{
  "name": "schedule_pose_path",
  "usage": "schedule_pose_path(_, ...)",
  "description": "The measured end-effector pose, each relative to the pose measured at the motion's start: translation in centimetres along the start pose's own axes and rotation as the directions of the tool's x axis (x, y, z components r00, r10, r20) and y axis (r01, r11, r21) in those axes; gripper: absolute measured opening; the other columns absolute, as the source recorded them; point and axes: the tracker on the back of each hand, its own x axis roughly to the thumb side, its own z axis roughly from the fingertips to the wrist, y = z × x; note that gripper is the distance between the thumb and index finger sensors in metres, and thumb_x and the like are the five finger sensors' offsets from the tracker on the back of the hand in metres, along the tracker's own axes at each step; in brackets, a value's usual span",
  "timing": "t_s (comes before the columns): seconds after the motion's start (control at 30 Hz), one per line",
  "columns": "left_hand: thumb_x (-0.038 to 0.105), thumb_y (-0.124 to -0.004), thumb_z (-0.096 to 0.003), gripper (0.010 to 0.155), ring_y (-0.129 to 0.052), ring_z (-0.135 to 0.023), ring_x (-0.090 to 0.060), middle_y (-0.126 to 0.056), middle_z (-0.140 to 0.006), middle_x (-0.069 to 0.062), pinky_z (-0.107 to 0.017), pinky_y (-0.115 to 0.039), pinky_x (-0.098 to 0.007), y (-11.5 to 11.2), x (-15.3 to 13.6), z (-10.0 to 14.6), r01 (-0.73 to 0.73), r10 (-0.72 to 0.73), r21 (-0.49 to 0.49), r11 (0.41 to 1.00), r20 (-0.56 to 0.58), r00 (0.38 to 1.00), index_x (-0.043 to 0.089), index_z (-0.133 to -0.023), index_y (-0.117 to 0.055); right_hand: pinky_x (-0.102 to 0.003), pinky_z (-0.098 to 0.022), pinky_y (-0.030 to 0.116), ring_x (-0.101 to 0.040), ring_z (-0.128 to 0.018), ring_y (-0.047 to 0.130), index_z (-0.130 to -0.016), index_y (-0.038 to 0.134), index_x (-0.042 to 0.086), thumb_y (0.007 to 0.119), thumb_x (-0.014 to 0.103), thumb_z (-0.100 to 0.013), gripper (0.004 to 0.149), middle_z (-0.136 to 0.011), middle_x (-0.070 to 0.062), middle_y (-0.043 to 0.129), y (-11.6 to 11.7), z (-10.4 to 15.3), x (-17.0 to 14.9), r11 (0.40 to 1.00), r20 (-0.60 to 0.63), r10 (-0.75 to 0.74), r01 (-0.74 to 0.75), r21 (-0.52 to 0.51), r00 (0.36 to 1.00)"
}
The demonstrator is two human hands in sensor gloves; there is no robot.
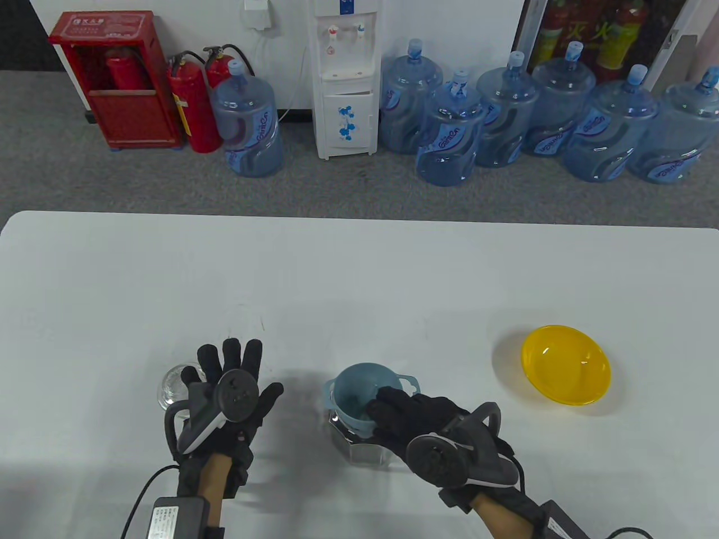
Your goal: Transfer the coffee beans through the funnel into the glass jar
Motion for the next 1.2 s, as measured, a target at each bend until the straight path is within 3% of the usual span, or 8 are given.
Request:
schedule_pose_path(0.3,0.066,-0.054,-0.0551,0.077,-0.004,-0.109,-0.047,-0.014,-0.124,-0.009,-0.07,-0.013,-0.067,-0.1,0.0,0.0,-0.002,0.002,-0.002,1.0,-0.001,1.0,0.036,-0.117,-0.018,-0.041,-0.049,0.084,-0.02,-0.06,0.098,-0.097,0.082,0.021,0.082,0.038,-0.06,0.041,-0.097,-0.011,0.086,-2.0,0.9,-1.1,0.992,0.001,-0.112,0.112,-0.062,0.994)
schedule_pose_path(0.5,0.066,-0.054,-0.055,0.077,-0.004,-0.109,-0.047,-0.014,-0.124,-0.009,-0.07,-0.013,-0.067,-0.1,0.0,0.0,-0.006,0.006,-0.006,1.0,-0.005,1.0,0.036,-0.117,-0.019,-0.043,-0.052,0.082,-0.022,-0.064,0.095,-0.099,0.079,0.02,0.08,0.038,-0.061,0.042,-0.098,-0.012,0.083,-6.3,3.7,-5.9,0.912,-0.111,-0.306,0.257,-0.321,0.945)
schedule_pose_path(0.63,0.066,-0.054,-0.0552,0.077,-0.004,-0.109,-0.047,-0.014,-0.124,-0.009,-0.07,-0.013,-0.067,-0.2,0.0,0.0,-0.007,0.007,-0.005,1.0,-0.006,1.0,0.035,-0.117,-0.018,-0.043,-0.054,0.082,-0.023,-0.066,0.094,-0.1,0.078,0.02,0.078,0.039,-0.062,0.042,-0.099,-0.012,0.081,-7.5,6.0,-10.3,0.836,-0.196,-0.415,0.288,-0.468,0.888)
schedule_pose_path(0.7,0.066,-0.054,-0.055,0.077,-0.004,-0.109,-0.047,-0.014,-0.124,-0.009,-0.07,-0.013,-0.067,-0.2,0.0,0.0,-0.005,0.005,-0.009,1.0,-0.007,1.0,0.036,-0.117,-0.019,-0.043,-0.053,0.082,-0.023,-0.065,0.094,-0.1,0.077,0.019,0.077,0.039,-0.063,0.042,-0.098,-0.013,0.082,-7.4,7.6,-13.3,0.791,-0.258,-0.473,0.276,-0.547,0.843)
schedule_pose_path(0.87,0.066,-0.054,-0.055,0.077,-0.004,-0.109,-0.047,-0.014,-0.124,-0.009,-0.07,-0.013,-0.067,-0.2,0.0,0.0,-0.004,0.003,-0.013,1.0,-0.01,1.0,0.036,-0.117,-0.018,-0.04,-0.048,0.085,-0.02,-0.058,0.097,-0.099,0.078,0.016,0.075,0.04,-0.064,0.042,-0.093,-0.015,0.086,-5.9,10.3,-19.3,0.805,-0.496,-0.496,0.165,-0.569,0.713)
schedule_pose_path(1.07,0.066,-0.054,-0.0551,0.077,-0.004,-0.109,-0.047,-0.014,-0.124,-0.009,-0.07,-0.012,-0.067,-0.2,-0.1,-0.1,0.002,-0.002,-0.015,1.0,-0.016,1.0,0.036,-0.117,-0.018,-0.037,-0.04,0.086,-0.019,-0.051,0.097,-0.099,0.078,0.012,0.073,0.038,-0.064,0.044,-0.088,-0.018,0.089,-2.8,12.5,-24.6,0.785,-0.678,-0.613,0.217,-0.58,0.406)
schedule_pose_path(1.2,0.066,-0.054,-0.0551,0.077,-0.004,-0.109,-0.047,-0.014,-0.124,-0.009,-0.07,-0.012,-0.067,-0.2,-0.1,-0.1,0.004,-0.004,-0.017,1.0,-0.02,1.0,0.036,-0.117,-0.018,-0.037,-0.039,0.085,-0.019,-0.05,0.097,-0.099,0.078,0.01,0.073,0.038,-0.065,0.044,-0.087,-0.018,0.089,-1.2,13.1,-26.4,0.762,-0.707,-0.647,0.284,-0.582,0.285)
